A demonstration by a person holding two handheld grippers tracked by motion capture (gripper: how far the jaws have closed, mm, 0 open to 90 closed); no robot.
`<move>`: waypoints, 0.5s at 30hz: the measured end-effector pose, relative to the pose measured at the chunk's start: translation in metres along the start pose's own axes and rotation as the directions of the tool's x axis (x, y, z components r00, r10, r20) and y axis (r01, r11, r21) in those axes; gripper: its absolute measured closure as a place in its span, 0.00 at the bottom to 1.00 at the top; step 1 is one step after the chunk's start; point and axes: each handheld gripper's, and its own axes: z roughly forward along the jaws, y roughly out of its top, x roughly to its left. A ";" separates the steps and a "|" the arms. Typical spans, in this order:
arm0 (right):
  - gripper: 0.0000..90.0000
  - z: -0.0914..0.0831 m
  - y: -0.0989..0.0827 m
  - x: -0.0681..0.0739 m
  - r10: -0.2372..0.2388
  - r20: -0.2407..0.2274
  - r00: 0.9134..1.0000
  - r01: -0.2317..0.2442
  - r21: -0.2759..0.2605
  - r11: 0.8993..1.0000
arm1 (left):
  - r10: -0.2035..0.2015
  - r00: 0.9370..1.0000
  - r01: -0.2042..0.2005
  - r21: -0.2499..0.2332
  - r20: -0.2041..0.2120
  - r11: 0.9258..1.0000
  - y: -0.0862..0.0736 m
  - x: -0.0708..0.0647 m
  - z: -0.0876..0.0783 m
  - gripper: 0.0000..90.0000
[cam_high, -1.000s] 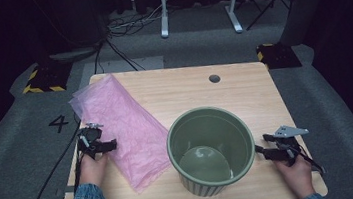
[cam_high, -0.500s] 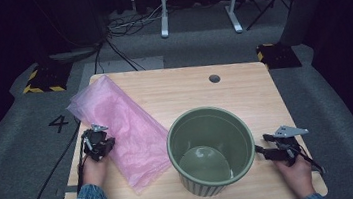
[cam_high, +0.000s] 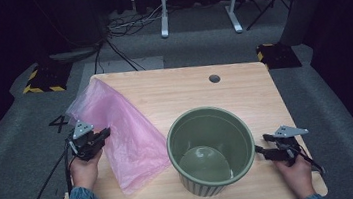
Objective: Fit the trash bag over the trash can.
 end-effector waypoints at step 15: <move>0.39 0.000 0.000 0.000 0.000 0.001 1.000 0.000 0.000 1.000 | 0.099 0.988 -0.083 -0.133 0.118 0.988 0.042 -0.017 -0.042 0.99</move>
